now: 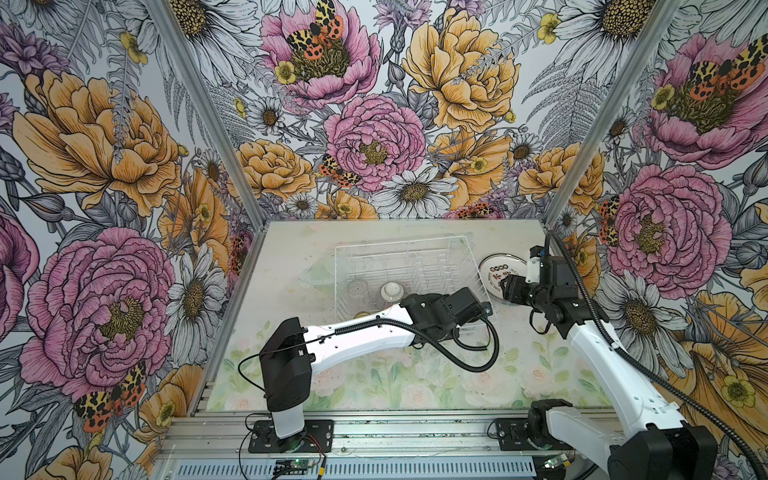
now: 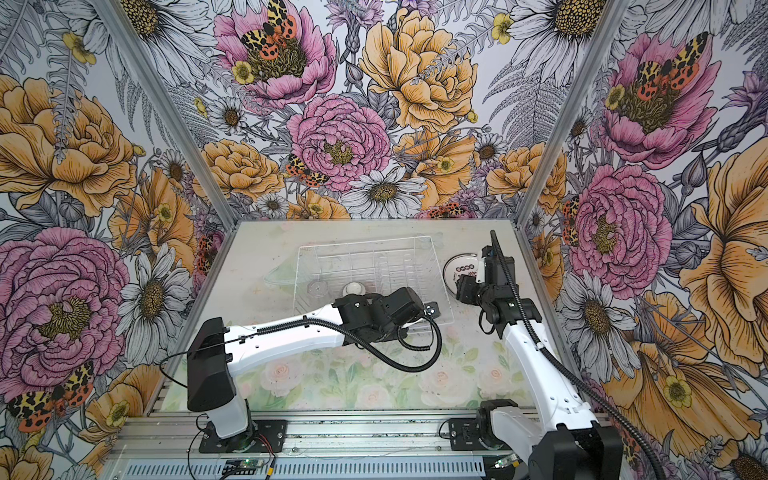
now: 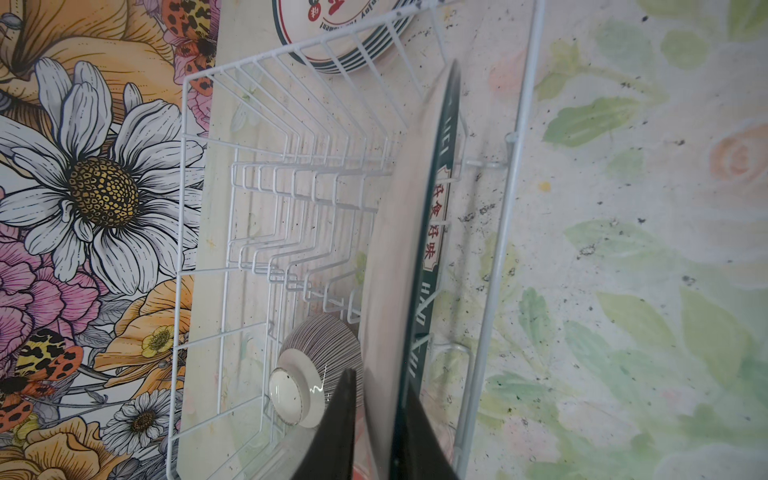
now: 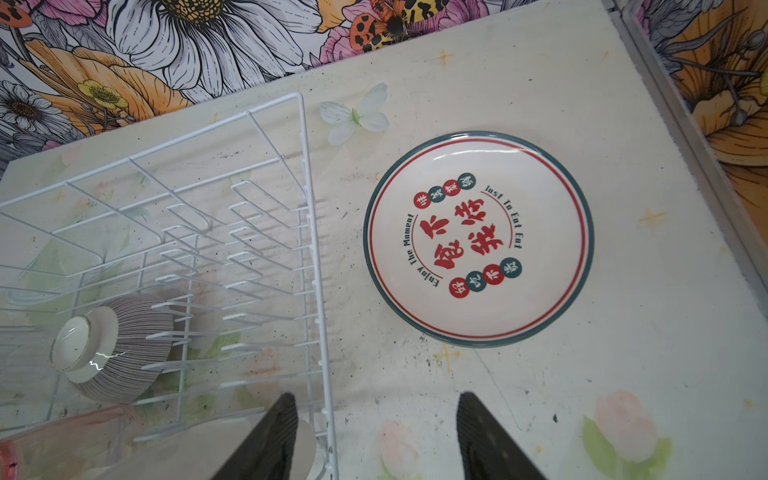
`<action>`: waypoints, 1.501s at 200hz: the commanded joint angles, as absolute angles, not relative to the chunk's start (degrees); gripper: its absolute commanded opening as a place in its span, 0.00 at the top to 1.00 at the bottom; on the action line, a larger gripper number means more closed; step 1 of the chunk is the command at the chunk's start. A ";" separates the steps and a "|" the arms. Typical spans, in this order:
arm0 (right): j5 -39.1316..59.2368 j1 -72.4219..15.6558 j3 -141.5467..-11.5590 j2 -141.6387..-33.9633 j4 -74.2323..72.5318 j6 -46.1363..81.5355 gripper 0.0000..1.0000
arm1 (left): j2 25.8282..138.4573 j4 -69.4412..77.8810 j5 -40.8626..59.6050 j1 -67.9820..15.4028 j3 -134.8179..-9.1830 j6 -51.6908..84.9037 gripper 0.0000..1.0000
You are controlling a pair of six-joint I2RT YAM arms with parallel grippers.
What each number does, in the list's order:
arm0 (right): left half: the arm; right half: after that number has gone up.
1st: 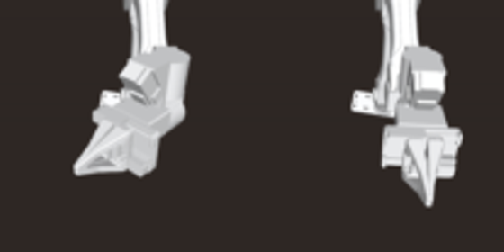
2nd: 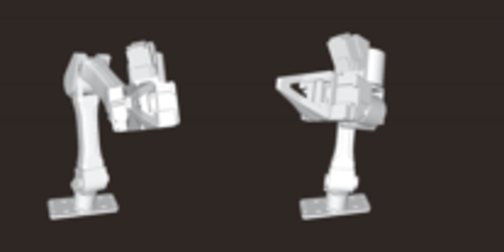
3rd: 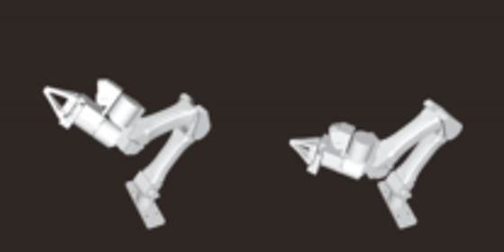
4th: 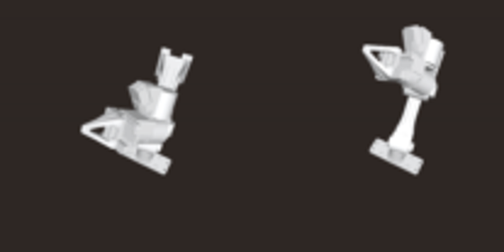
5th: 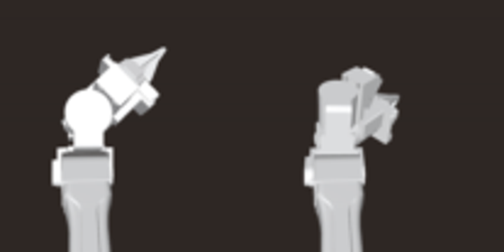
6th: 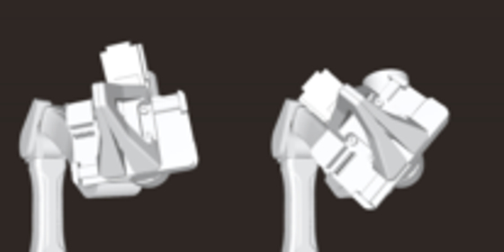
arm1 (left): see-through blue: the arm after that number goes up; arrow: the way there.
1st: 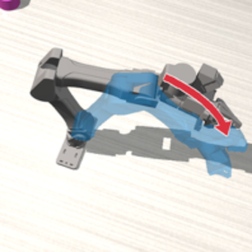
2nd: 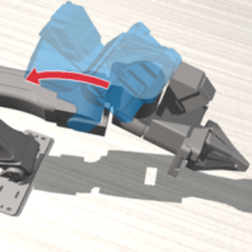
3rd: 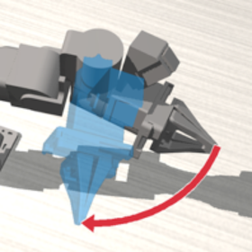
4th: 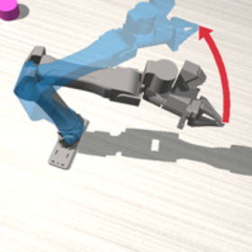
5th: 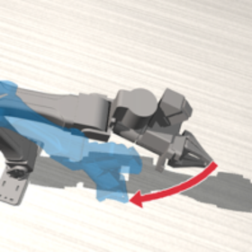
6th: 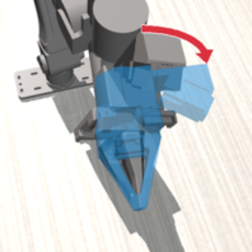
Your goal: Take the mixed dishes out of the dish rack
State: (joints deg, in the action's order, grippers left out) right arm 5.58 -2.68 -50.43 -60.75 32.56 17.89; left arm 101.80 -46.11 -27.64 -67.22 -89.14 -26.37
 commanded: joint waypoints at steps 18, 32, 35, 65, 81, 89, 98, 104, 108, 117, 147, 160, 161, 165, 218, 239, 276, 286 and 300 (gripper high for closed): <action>4.60 -2.89 -51.39 -60.04 32.50 16.96 0.37 | 102.81 -45.63 -29.13 -66.46 -90.68 -26.36 0.87; 4.59 -2.90 -51.42 -60.03 32.43 17.04 0.37 | 102.92 -45.55 -29.54 -66.36 -90.66 -26.24 0.91; 4.57 -2.90 -51.45 -60.03 32.45 17.05 0.37 | 102.99 -45.61 -29.74 -66.28 -90.69 -26.28 0.92; 4.67 -2.90 -51.55 -60.03 32.43 17.10 0.37 | 102.78 -44.59 -31.63 -65.86 -90.01 -26.06 1.00; 4.66 -2.82 -51.67 -60.03 32.43 17.13 0.37 | 102.16 -43.88 -31.84 -65.52 -89.59 -25.82 1.00; 4.68 -2.92 -51.67 -60.03 32.43 17.14 0.37 | 101.72 -43.39 -32.18 -65.50 -89.27 -25.90 1.00; 4.66 -2.94 -51.66 -60.04 32.43 17.22 0.37 | 101.10 -42.78 -32.65 -65.39 -88.97 -25.86 1.00; 4.66 -2.89 -51.64 -59.95 32.43 17.26 0.37 | 100.64 -42.31 -33.01 -65.42 -88.79 -25.88 1.00; 4.70 -2.90 -51.63 -60.09 32.43 17.24 0.37 | 100.28 -41.98 -33.27 -65.40 -88.60 -25.90 1.00; 4.79 -2.92 -51.68 -60.01 32.43 17.32 0.37 | 99.32 -41.09 -33.56 -65.35 -88.27 -25.87 1.00; 5.26 -2.96 -51.87 -59.79 32.43 17.48 0.37 | 95.38 -39.14 -31.30 -64.18 -87.36 -24.48 1.00; 5.68 -2.90 -52.02 -59.68 32.43 17.46 0.37 | 93.62 -38.47 -29.64 -63.32 -86.96 -23.44 1.00; 5.79 -2.95 -51.98 -59.68 32.43 17.43 0.37 | 93.48 -38.39 -29.54 -63.26 -86.90 -23.36 1.00; 5.92 -2.91 -52.05 -59.68 32.43 17.47 0.37 | 92.83 -38.14 -29.00 -63.03 -86.72 -23.08 1.00; 8.98 -2.97 -52.37 -59.59 32.34 17.10 0.37 | 85.93 -35.90 -20.94 -58.06 -84.69 -18.05 1.00; 9.91 -2.94 -52.47 -59.54 32.26 17.14 0.37 | 83.26 -34.71 -16.91 -55.81 -83.49 -16.37 1.00; 9.67 -2.95 -52.26 -59.50 32.12 17.15 0.37 | 80.86 -32.70 -13.03 -54.26 -80.81 -15.56 1.00; 9.72 -2.97 -52.14 -59.61 32.08 17.15 0.37 | 81.10 -32.62 -12.57 -54.27 -80.43 -15.64 1.00; 9.75 -2.91 -51.89 -59.72 31.99 17.14 0.38 | 81.64 -32.05 -12.56 -54.15 -79.67 -15.47 1.00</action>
State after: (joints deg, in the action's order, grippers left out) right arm 8.88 -2.68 -50.48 -60.75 32.53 17.89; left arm 81.52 -37.26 -15.75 -54.35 -81.03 -18.26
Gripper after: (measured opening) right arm 0.625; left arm 0.077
